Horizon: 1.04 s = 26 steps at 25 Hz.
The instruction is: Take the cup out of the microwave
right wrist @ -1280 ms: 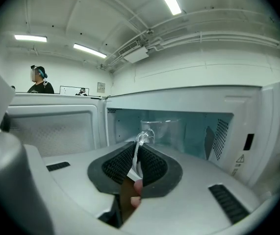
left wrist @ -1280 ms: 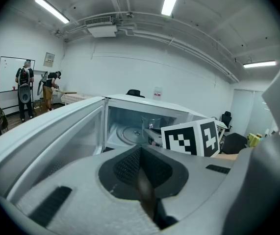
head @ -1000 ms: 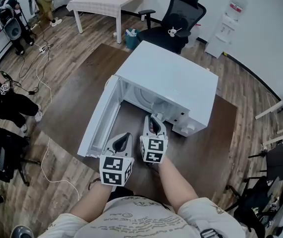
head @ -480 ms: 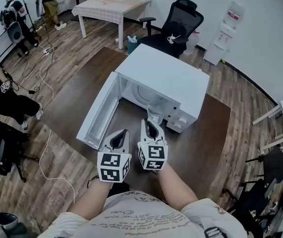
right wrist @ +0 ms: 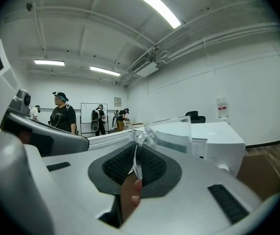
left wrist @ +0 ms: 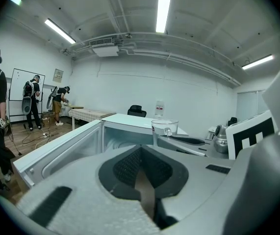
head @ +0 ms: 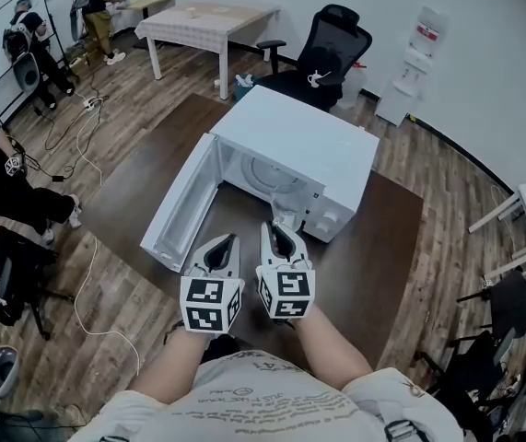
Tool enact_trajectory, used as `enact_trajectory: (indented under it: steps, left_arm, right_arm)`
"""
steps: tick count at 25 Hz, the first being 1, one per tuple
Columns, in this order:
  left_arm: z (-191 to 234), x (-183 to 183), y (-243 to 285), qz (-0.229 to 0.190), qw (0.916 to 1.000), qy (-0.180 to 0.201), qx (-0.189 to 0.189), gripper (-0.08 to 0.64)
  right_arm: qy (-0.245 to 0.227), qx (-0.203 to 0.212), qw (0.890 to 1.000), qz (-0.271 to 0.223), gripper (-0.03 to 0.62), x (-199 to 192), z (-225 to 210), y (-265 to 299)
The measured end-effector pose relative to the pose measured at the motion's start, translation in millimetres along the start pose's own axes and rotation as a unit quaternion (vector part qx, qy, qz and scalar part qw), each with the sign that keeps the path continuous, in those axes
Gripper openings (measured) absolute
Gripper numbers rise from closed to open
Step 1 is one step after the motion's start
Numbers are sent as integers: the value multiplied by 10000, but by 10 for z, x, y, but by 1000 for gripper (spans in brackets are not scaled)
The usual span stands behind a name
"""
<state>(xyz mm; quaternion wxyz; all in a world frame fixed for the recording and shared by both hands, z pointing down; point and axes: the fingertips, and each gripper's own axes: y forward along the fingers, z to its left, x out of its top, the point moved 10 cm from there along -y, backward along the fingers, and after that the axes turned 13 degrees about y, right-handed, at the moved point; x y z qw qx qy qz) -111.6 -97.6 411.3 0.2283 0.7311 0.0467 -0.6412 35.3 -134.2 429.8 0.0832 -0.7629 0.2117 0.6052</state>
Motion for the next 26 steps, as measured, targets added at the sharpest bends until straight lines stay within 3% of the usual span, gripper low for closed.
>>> enact_trajectory:
  steps: [26]
  left_arm:
    - [-24,2,-9,50,9999,91,-88,14]
  right_arm:
    - [-56,74,9999,74,35,-65,49,-148]
